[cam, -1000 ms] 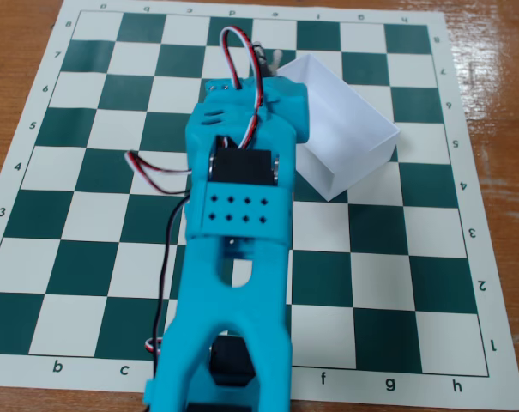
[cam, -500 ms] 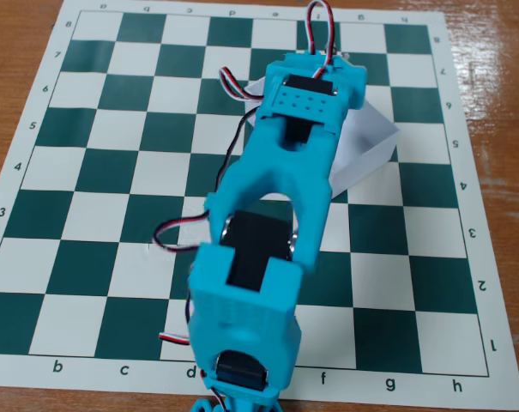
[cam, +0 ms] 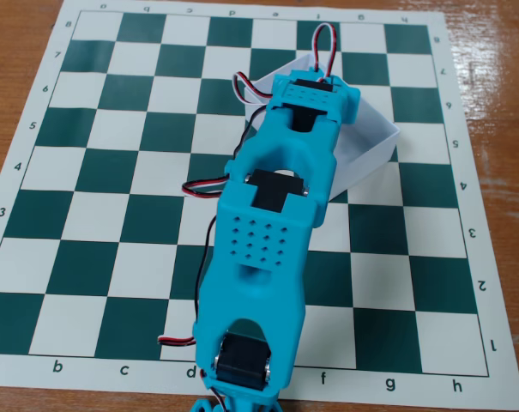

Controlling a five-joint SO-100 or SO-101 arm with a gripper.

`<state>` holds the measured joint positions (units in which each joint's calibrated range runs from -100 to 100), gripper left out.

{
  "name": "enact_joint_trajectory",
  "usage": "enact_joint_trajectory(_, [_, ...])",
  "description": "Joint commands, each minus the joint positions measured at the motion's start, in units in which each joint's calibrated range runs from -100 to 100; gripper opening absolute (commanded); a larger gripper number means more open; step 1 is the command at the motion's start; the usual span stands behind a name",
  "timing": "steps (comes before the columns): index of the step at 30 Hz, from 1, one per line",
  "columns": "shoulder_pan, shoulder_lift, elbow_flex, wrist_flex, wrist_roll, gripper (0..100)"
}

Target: Grab the toy horse and put it in the box.

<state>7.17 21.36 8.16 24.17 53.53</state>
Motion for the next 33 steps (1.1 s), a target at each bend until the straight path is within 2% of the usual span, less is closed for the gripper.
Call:
enact_joint_trajectory(1, [-0.5,-2.2,-2.4,0.2,-0.5,29])
enact_joint_trajectory(10, [-0.4,-22.1,0.8,10.5,-0.6,28])
enact_joint_trajectory(13, [-0.7,-35.6,9.5,13.1,-1.1,21])
enact_joint_trajectory(17, [-1.3,-54.9,25.8,18.0,-2.1,2])
enact_joint_trajectory(18, [-1.6,-60.3,31.5,18.0,-2.1,0])
enact_joint_trajectory(24, [-4.6,-87.4,62.3,20.6,-2.1,0])
enact_joint_trajectory(33, [-12.6,-112.2,85.3,29.8,-3.8,0])
